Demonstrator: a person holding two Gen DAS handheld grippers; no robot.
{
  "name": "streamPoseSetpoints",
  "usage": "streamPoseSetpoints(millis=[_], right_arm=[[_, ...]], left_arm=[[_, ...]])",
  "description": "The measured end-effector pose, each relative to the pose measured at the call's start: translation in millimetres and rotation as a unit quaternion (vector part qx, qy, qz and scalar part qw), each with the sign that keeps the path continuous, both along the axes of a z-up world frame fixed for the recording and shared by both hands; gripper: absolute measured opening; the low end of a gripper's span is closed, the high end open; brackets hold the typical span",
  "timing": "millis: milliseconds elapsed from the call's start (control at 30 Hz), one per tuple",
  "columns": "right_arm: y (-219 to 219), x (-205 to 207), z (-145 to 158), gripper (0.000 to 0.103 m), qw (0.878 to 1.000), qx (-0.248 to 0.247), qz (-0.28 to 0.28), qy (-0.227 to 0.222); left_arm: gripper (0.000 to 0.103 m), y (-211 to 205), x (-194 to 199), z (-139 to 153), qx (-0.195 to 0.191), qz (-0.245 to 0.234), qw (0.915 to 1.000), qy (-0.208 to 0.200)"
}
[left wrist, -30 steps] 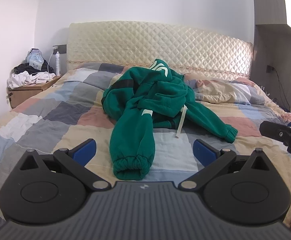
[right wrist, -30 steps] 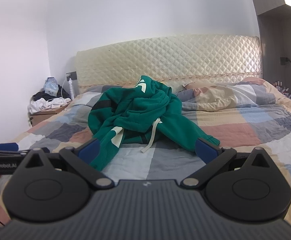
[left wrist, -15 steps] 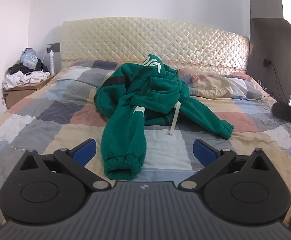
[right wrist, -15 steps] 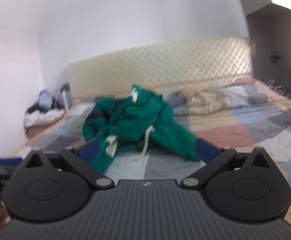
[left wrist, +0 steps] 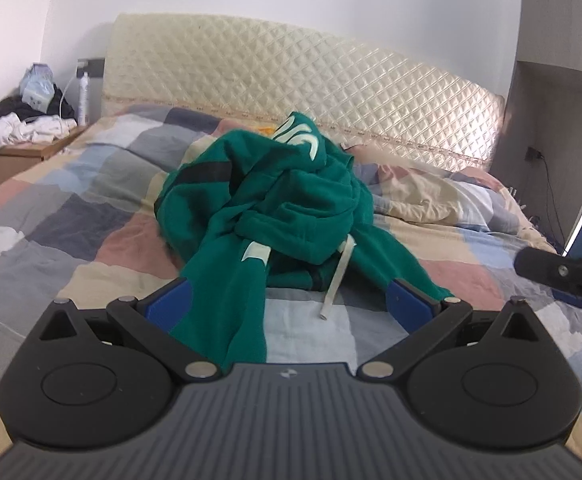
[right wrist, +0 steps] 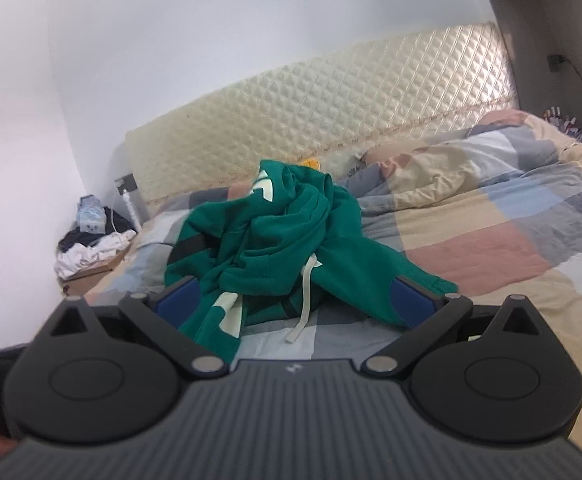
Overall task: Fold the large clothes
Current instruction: 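Reach into the green hoodie and close the right gripper on its body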
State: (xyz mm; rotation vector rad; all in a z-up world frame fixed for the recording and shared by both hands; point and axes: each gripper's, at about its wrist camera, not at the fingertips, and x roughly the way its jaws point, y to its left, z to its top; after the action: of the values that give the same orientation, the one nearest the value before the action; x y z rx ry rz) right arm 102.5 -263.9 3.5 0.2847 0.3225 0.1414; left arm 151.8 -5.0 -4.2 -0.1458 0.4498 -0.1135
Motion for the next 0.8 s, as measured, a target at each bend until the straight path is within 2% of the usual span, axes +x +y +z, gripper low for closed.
streamPoseSetpoints(millis=[233, 400, 500, 600, 700, 767, 800], right_arm=[[27.8, 93.7, -21.2, 0.103, 0.999, -0.013, 0.035, 0.029], [45.1, 181.1, -55.7, 0.103, 0.998, -0.002, 0.059, 0.033], [53.2, 234.4, -80.4, 0.103, 0.998, 0.013, 0.043, 0.047], [63.4, 272.6, -99.9, 0.103, 0.997, 0.028, 0.037, 0.056], [76.6, 300.2, -110.1, 0.102, 0.997, 0.016, 0.052, 0.051], [86.0, 310.3, -109.9, 0.092, 0.997, -0.006, 0.06, 0.047], [88.9, 313.7, -108.8, 0.07, 0.997, -0.017, 0.063, 0.047]], left_arm=[[0.103, 28.5, 55.8, -41.2, -0.006, 0.01, 0.9998, 0.019], [0.103, 41.1, 81.3, -71.3, -0.001, 0.004, 0.9999, 0.01], [0.103, 48.9, 95.3, -85.1, -0.013, 0.004, 0.9999, 0.003], [0.103, 57.5, 107.0, -96.6, -0.022, -0.005, 0.9997, -0.003], [0.103, 65.8, 110.9, -103.5, -0.032, 0.001, 0.9993, -0.017], [0.103, 76.4, 112.4, -107.1, -0.049, 0.006, 0.9985, -0.025], [0.103, 80.9, 112.7, -108.4, -0.057, 0.011, 0.9981, -0.02]])
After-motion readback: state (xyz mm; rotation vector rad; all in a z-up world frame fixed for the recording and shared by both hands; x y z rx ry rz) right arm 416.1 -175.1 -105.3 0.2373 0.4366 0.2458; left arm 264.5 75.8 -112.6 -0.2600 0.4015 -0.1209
